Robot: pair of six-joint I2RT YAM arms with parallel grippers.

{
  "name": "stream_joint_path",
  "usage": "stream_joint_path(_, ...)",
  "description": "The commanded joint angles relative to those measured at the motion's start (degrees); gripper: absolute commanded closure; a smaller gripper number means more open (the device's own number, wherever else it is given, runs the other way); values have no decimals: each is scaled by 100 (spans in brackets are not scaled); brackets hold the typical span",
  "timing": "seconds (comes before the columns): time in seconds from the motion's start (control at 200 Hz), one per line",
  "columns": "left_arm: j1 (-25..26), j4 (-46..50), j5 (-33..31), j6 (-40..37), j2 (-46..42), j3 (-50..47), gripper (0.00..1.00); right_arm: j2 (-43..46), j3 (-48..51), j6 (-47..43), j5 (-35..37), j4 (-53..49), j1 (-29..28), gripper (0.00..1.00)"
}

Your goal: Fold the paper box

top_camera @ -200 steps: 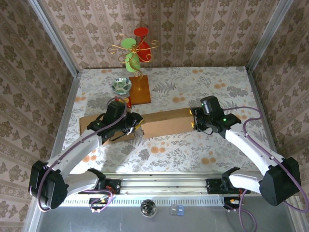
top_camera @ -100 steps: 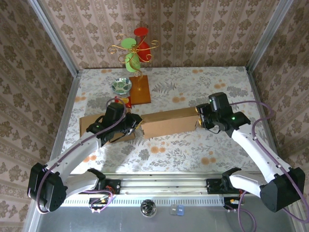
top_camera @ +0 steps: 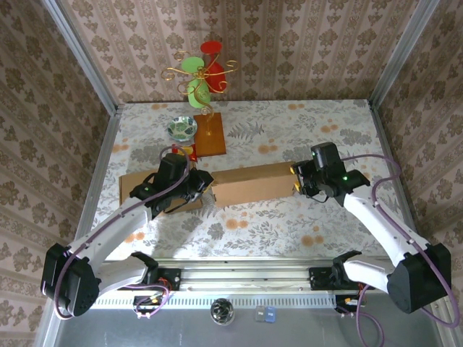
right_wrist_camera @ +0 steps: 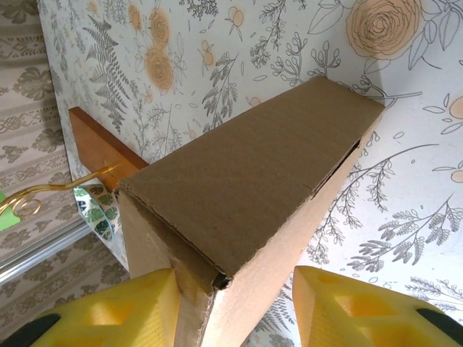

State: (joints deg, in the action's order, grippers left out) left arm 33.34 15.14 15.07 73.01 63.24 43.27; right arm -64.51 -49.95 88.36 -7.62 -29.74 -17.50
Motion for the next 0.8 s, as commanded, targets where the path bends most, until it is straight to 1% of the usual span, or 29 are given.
stream_joint_path(0.0, 25, 885, -271, -389, 188, -183, 81, 128, 153, -178, 32, -342, 27, 55)
stream_joint_path(0.055, 38, 830, -302, -546, 210, -166, 82, 181, 112, -280, -62, -224, 36, 54)
stream_joint_path(0.105, 58, 806, -355, -690, 206, -152, 82, 247, 48, -413, -137, -178, 37, 50)
stream_joint_path(0.145, 56, 758, -381, -761, 206, -171, 82, 323, -7, -562, -180, -141, 37, 47)
stream_joint_path(0.255, 67, 526, -451, -901, 138, -322, 83, 659, -93, -869, -192, -187, 45, 30)
stream_joint_path(0.3, 80, 403, -485, -990, 95, -385, 84, 823, -31, -818, -195, -217, 80, 25)
stream_joint_path(0.35, 110, 284, -528, -1126, 46, -445, 84, 1041, 194, -539, -303, -50, 133, 22)
stream_joint_path(0.45, 222, 61, -623, -1284, -84, -611, 85, 1493, 1093, 488, -577, 1028, 211, 20)
stream_joint_path(0.53, 378, -233, -741, -1289, -238, -841, 85, 1736, 1593, 940, -627, 1652, 204, 19)
stream_joint_path(0.6, 562, -553, -894, -1326, -415, -1066, 85, 1959, 1756, 961, -584, 1645, 206, 19)
stream_joint_path(0.795, 1155, -1597, -1499, -1237, -914, -1973, 86, 2466, 1807, 861, -573, 913, 225, 19)
